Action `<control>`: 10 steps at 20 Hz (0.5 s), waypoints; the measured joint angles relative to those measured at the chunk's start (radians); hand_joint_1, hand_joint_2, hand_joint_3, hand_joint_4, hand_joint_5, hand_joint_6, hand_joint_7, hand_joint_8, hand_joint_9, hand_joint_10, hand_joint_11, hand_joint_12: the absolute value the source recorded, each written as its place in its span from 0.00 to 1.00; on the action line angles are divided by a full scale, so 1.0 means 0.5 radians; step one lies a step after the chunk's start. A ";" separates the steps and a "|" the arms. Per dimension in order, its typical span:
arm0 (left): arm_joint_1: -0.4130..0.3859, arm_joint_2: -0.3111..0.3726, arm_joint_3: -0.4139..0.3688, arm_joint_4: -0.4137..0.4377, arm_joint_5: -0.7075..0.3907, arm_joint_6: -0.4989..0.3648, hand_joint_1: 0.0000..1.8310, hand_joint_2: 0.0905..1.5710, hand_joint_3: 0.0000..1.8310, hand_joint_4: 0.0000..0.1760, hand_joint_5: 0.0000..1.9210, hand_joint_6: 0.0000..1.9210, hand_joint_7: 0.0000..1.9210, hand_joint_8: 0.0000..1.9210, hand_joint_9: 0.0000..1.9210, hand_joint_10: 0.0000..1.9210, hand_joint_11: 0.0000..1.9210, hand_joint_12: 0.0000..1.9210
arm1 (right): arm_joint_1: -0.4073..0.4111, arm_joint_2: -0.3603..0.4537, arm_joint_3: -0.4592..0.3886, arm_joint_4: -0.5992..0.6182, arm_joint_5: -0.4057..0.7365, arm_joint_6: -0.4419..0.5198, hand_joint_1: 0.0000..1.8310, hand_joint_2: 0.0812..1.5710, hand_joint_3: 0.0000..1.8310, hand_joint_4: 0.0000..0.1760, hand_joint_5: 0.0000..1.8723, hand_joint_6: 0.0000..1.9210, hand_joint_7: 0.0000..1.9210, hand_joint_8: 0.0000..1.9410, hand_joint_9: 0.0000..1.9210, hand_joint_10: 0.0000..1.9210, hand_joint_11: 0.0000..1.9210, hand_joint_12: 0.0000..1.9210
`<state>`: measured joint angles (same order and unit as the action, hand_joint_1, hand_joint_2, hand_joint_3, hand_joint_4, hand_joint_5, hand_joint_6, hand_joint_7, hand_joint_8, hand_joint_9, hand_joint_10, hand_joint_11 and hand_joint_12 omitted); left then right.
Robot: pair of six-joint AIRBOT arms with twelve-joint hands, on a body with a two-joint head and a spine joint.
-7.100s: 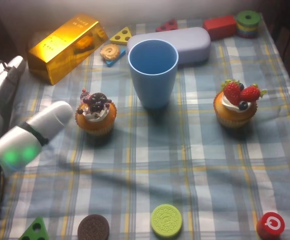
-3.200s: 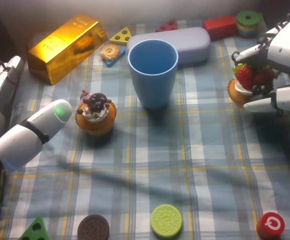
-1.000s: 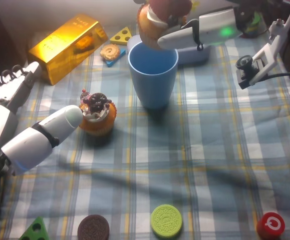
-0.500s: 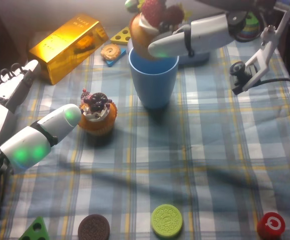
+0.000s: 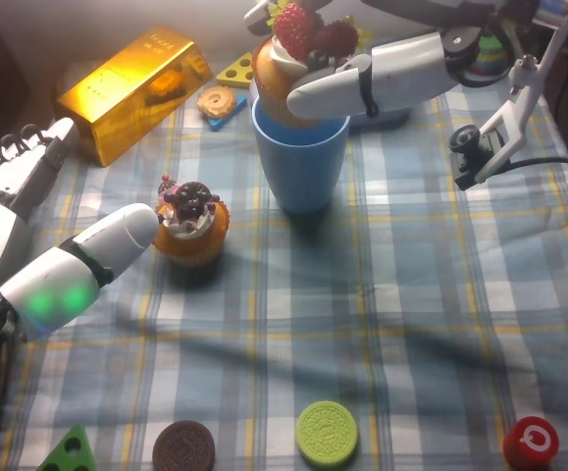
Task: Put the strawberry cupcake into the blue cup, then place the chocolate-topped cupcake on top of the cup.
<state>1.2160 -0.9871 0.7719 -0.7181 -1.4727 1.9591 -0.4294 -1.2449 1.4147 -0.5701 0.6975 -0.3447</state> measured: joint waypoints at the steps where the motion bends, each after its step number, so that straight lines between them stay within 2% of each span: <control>1: 0.000 0.000 -0.001 0.000 0.000 0.000 0.00 0.58 0.00 0.32 0.05 0.00 0.05 0.00 0.02 0.00 0.00 0.00 | 0.000 0.000 0.002 0.001 0.000 0.000 0.28 0.68 0.00 0.00 0.40 0.00 0.37 0.00 0.35 0.00 0.07 0.65; 2: 0.000 0.000 -0.001 0.000 0.000 0.000 0.00 0.58 0.00 0.31 0.05 0.00 0.05 0.00 0.02 0.00 0.00 0.00 | 0.000 0.000 0.002 0.001 -0.001 0.000 0.28 0.65 0.00 0.00 0.39 0.00 0.37 0.00 0.36 0.01 0.10 0.64; 3: 0.000 0.001 -0.001 0.000 0.000 0.000 0.00 0.58 0.00 0.38 0.05 0.00 0.05 0.00 0.02 0.00 0.00 0.00 | 0.000 0.000 0.002 0.001 -0.001 0.000 0.31 0.60 0.00 0.00 0.35 0.00 0.36 0.00 0.39 0.01 0.15 0.67; 4: 0.000 0.000 0.000 0.000 0.000 0.000 0.00 0.58 0.00 0.33 0.05 0.00 0.05 0.00 0.02 0.00 0.00 0.00 | 0.000 0.000 0.003 0.000 -0.002 0.000 0.30 0.54 0.00 0.00 0.32 0.00 0.35 0.00 0.37 0.00 0.12 0.70; 6: 0.000 0.000 -0.001 0.000 0.000 0.001 0.00 0.58 0.00 0.30 0.05 0.00 0.05 0.00 0.02 0.00 0.00 0.00 | 0.000 0.000 0.007 0.001 -0.001 0.000 0.27 0.52 0.00 0.00 0.29 0.00 0.34 0.00 0.35 0.00 0.07 0.71; 7: 0.000 0.000 -0.001 0.000 0.000 0.000 0.00 0.58 0.00 0.40 0.04 0.00 0.04 0.00 0.01 0.00 0.00 0.00 | 0.000 0.000 0.011 -0.001 0.001 0.000 0.23 0.55 0.00 0.00 0.27 0.00 0.32 0.00 0.32 0.00 0.06 0.66; 8: 0.000 0.000 -0.001 0.002 0.000 0.000 0.00 0.58 0.00 0.40 0.04 0.00 0.04 0.00 0.01 0.00 0.00 0.00 | 0.000 0.000 0.011 0.001 -0.001 0.000 0.23 0.56 0.00 0.00 0.26 0.00 0.30 0.00 0.30 0.00 0.05 0.64; 9: 0.000 0.000 -0.001 0.000 0.001 0.000 0.00 0.58 0.00 0.33 0.04 0.00 0.04 0.00 0.01 0.00 0.00 0.00 | 0.000 0.000 0.011 0.001 0.000 0.000 0.23 0.54 0.00 0.00 0.24 0.00 0.31 0.00 0.31 0.01 0.05 0.73; 10: 0.000 0.000 -0.001 0.001 0.000 0.000 0.00 0.57 0.00 0.32 0.04 0.00 0.04 0.00 0.01 0.00 0.00 0.00 | 0.000 0.000 0.011 0.001 0.000 0.000 0.22 0.50 0.00 0.00 0.24 0.00 0.31 0.00 0.33 0.02 0.07 0.75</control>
<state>1.2160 -0.9871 0.7715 -0.7177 -1.4727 1.9591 -0.4294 -1.2449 1.4200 -0.5697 0.6975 -0.3447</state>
